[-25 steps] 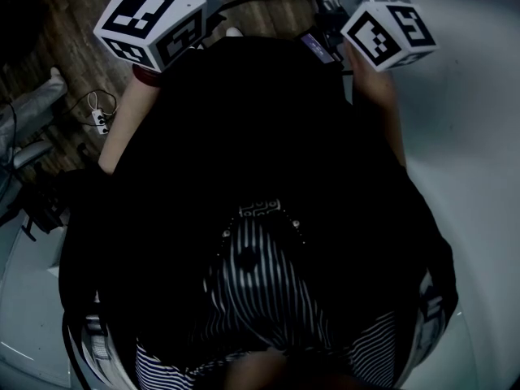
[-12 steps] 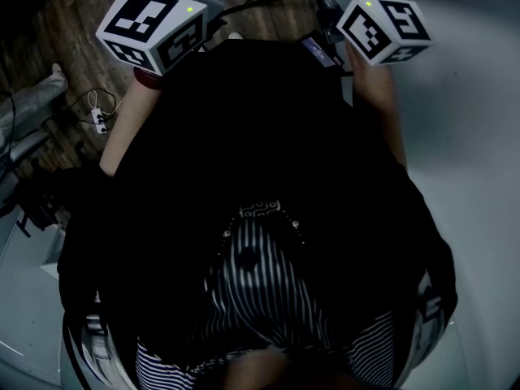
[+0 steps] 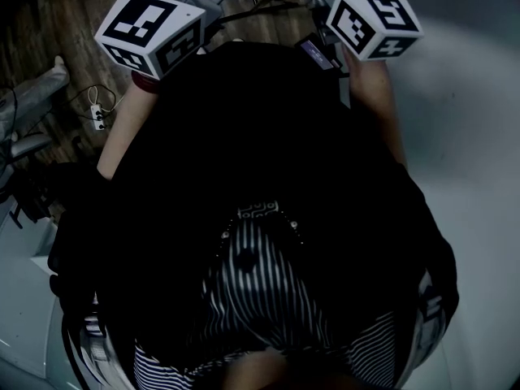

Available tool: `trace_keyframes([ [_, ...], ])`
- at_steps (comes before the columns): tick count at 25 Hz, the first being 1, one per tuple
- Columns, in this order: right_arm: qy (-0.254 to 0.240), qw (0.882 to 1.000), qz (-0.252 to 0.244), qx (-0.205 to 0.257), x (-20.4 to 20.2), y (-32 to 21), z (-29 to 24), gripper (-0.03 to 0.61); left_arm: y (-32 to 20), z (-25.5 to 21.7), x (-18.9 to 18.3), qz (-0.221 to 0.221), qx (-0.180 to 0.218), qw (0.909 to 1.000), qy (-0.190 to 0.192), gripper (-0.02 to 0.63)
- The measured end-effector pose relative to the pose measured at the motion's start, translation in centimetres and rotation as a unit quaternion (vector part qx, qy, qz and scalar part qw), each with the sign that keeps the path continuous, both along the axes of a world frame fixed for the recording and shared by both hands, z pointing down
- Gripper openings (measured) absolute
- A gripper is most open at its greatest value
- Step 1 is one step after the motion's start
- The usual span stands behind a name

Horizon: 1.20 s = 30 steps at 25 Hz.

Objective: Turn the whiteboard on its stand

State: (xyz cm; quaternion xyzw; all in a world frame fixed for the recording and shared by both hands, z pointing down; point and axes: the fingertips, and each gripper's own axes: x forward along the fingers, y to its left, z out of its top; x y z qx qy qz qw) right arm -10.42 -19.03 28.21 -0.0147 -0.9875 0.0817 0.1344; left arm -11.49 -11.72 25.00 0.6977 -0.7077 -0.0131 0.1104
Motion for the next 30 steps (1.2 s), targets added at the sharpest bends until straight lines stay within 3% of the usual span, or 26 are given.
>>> trace_keyframes([
  [6, 0.018, 1.000, -0.018, 0.001, 0.0, 1.3, -0.6, 0.367, 0.4, -1.4, 0.5, -0.003, 0.001, 1.0000, -0.003, -0.003],
  [12, 0.036, 0.999, -0.013, 0.022, 0.4, -0.5, 0.6, 0.365, -2.7, -0.9, 1.0, -0.010, -0.003, 0.9999, -0.012, -0.003],
  [16, 0.041, 0.998, -0.005, 0.039, -1.4, 0.4, 1.8, 0.287, -1.6, -0.1, -1.0, -0.021, -0.001, 0.9997, -0.011, -0.003],
  [20, 0.056, 0.997, 0.012, 0.059, -1.9, 0.0, 0.3, 0.120, 0.0, -1.7, -1.8, -0.023, 0.004, 0.9997, -0.006, -0.003],
  [30, 0.073, 0.996, 0.025, 0.051, -2.3, -1.8, 0.2, 0.109, 0.2, -2.4, -1.6, -0.026, 0.010, 0.9996, 0.005, -0.003],
])
